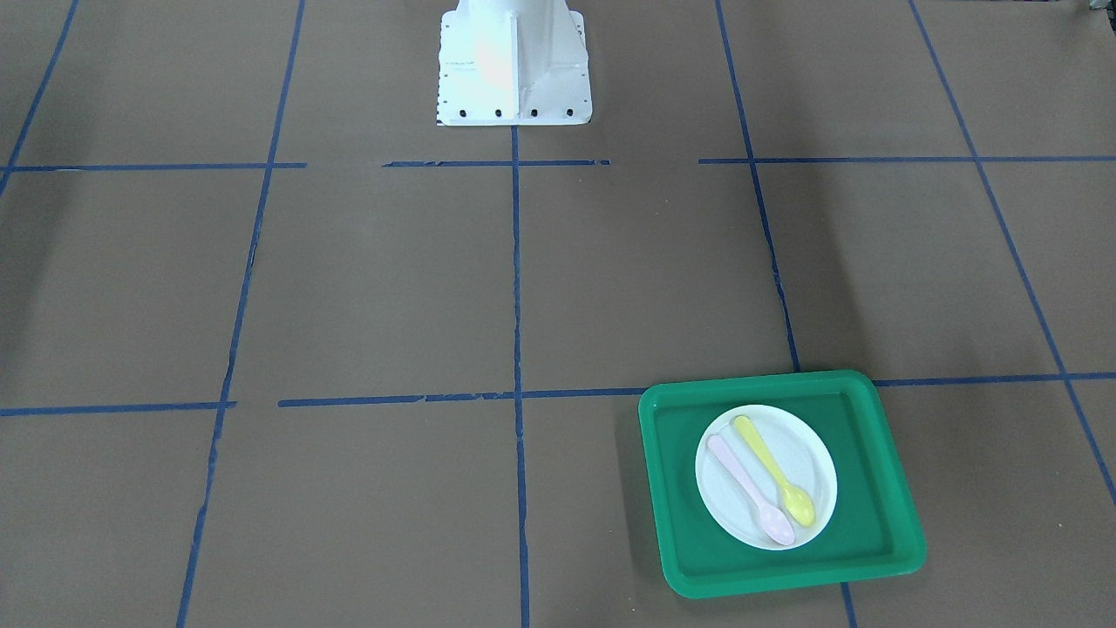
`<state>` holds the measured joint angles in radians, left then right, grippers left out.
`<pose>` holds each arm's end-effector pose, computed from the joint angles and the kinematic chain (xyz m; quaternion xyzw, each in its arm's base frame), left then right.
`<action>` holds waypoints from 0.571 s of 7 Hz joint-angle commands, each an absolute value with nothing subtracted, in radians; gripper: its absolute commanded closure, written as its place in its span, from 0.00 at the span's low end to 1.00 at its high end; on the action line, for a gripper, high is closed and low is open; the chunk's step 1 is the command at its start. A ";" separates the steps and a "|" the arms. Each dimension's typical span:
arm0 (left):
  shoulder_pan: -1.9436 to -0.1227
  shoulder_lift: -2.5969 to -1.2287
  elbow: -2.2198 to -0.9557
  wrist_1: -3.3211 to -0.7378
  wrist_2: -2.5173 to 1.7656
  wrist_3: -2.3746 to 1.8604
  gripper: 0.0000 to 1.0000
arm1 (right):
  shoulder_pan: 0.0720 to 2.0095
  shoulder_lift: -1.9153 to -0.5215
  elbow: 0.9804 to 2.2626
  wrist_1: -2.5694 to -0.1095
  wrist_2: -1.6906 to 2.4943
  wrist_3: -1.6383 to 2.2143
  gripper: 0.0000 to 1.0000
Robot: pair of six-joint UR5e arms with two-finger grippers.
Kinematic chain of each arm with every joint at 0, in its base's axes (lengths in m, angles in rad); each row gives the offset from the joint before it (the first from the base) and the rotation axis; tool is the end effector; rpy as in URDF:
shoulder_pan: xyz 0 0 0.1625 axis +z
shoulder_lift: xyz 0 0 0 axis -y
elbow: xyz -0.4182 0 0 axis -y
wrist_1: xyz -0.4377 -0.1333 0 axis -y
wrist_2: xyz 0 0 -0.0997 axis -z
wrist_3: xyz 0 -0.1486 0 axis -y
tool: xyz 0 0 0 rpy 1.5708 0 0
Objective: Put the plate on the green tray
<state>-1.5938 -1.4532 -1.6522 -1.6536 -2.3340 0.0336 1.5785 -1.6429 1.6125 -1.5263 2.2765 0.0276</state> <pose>-0.0419 -0.4921 0.6963 0.0322 0.3715 0.0136 0.9278 0.0408 -0.5084 0.7046 0.0032 -0.3456 0.0141 0.9383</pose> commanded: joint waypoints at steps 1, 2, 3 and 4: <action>-1.594 -1.454 -1.652 -1.655 -2.335 0.034 0.00 | 1.578 -1.643 1.612 -1.526 2.276 0.028 0.00; -1.594 -1.454 -1.652 -1.655 -2.335 0.034 0.00 | 1.578 -1.643 1.612 -1.526 2.276 0.028 0.00; -1.594 -1.454 -1.654 -1.655 -2.335 0.034 0.00 | 1.578 -1.643 1.612 -1.526 2.276 0.028 0.00; -1.594 -1.454 -1.654 -1.655 -2.335 0.034 0.00 | 1.578 -1.643 1.614 -1.526 2.276 0.028 0.00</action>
